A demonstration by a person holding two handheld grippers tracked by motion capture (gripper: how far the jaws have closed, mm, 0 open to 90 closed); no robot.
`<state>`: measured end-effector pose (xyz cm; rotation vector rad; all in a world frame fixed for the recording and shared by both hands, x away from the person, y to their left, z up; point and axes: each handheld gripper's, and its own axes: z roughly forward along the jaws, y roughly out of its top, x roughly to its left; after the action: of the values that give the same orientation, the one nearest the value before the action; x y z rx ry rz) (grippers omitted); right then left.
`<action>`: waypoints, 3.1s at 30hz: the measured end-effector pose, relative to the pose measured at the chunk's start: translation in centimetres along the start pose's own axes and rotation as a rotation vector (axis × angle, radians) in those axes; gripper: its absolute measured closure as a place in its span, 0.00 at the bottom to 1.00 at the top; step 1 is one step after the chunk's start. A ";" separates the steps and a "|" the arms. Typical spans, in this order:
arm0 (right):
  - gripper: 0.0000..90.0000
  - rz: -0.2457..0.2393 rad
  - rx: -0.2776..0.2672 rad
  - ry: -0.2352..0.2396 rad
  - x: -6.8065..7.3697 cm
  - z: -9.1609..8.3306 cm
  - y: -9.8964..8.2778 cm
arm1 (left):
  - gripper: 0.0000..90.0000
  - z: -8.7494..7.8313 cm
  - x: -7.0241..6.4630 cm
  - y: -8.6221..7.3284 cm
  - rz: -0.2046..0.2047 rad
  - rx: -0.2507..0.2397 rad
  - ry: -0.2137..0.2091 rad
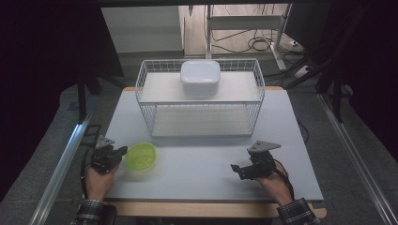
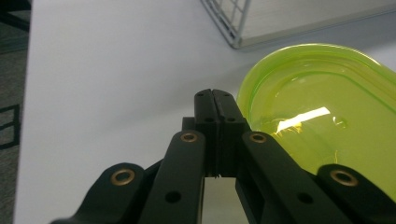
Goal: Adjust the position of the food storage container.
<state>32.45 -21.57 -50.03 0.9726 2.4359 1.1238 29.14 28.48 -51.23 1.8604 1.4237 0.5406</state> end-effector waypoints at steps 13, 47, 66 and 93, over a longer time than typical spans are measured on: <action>0.08 -0.007 0.011 -0.001 0.0 0.2 -0.1 | 1.00 1.0 -3.0 0.6 0.057 -0.008 -0.062; 0.08 -0.019 0.029 -0.007 0.0 0.4 -0.2 | 1.00 4.6 -8.4 0.8 0.174 0.153 -0.278; 0.08 -0.021 0.037 -0.005 0.1 0.6 -0.3 | 0.99 5.9 -13.4 1.2 0.291 0.157 -0.359; 0.08 -0.014 0.046 0.018 0.3 1.0 -0.5 | 0.53 4.3 -13.3 0.6 0.299 0.097 -0.323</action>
<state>32.56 -21.06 -51.04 0.9619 2.4890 1.0807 28.53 14.52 -52.31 2.1419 0.9824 0.2971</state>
